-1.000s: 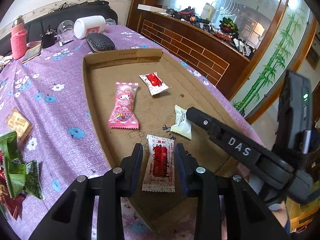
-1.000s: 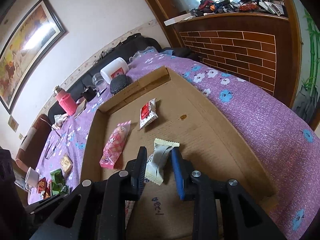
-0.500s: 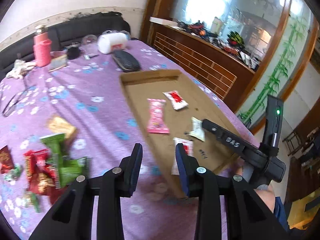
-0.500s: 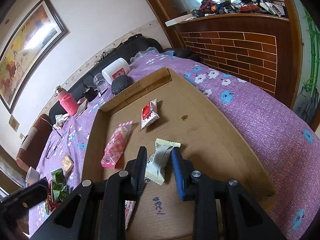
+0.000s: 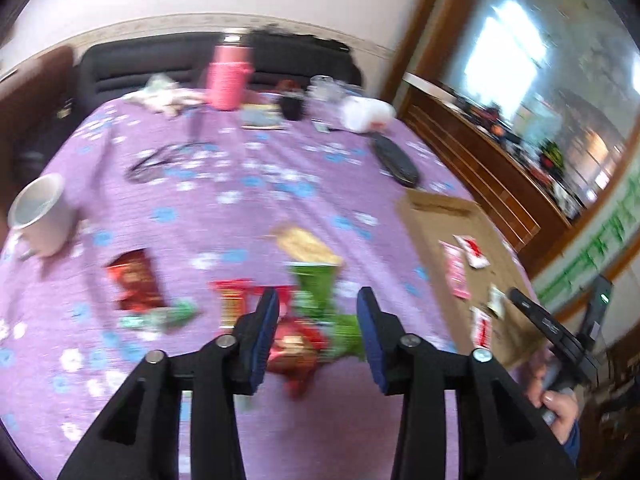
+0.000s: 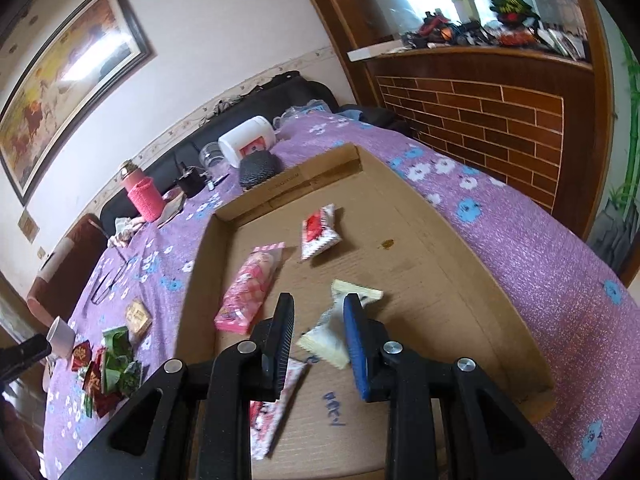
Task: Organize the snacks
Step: 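Open the right gripper to drop the cream candy while the left drops the red-white packet, then grasp a red foil bag with the left gripper while the right grasps a green packet, then lift the red foil bag and green packet off the snack pile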
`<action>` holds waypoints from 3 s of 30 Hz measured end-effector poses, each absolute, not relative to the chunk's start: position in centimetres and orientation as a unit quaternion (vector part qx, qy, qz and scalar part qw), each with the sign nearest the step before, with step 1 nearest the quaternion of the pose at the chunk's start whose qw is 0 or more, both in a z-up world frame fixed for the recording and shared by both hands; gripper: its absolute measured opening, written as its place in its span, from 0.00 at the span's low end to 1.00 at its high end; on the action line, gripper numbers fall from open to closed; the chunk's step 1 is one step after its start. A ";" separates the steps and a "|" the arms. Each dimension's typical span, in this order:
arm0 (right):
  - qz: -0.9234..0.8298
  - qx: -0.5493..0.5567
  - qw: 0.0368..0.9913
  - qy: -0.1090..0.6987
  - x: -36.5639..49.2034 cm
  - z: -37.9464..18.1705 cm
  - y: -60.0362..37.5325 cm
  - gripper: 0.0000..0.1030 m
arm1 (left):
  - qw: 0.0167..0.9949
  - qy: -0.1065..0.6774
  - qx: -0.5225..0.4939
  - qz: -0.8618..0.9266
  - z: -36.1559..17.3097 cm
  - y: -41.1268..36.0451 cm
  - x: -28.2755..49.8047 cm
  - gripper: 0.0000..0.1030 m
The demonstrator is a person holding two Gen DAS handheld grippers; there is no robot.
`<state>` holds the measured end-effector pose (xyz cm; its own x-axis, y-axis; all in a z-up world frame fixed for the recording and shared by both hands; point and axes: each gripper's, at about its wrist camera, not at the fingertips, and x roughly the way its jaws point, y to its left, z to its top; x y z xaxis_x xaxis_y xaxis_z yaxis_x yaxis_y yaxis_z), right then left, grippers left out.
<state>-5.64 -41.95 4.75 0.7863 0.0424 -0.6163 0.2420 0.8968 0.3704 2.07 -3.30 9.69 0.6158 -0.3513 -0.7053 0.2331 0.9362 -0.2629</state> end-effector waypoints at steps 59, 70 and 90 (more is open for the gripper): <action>0.204 0.197 0.883 0.373 5.5 5.2 -21.6 0.17 | 0.912 0.387 -0.092 -0.096 5.1 2.9 8.2 0.28; 0.205 0.189 0.888 0.366 5.2 5.4 -21.4 0.17 | 0.912 0.383 -0.091 -0.111 5.3 2.3 7.5 0.28; 0.203 0.191 0.888 0.365 5.2 5.3 -21.9 0.17 | 0.911 0.385 -0.086 -0.119 5.1 1.6 7.3 0.28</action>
<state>5.25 -21.89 5.34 0.6518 0.4996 -0.5706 -0.2203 0.8446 0.4880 7.27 1.59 5.10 0.6761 -0.2826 -0.6804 0.1500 0.9570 -0.2484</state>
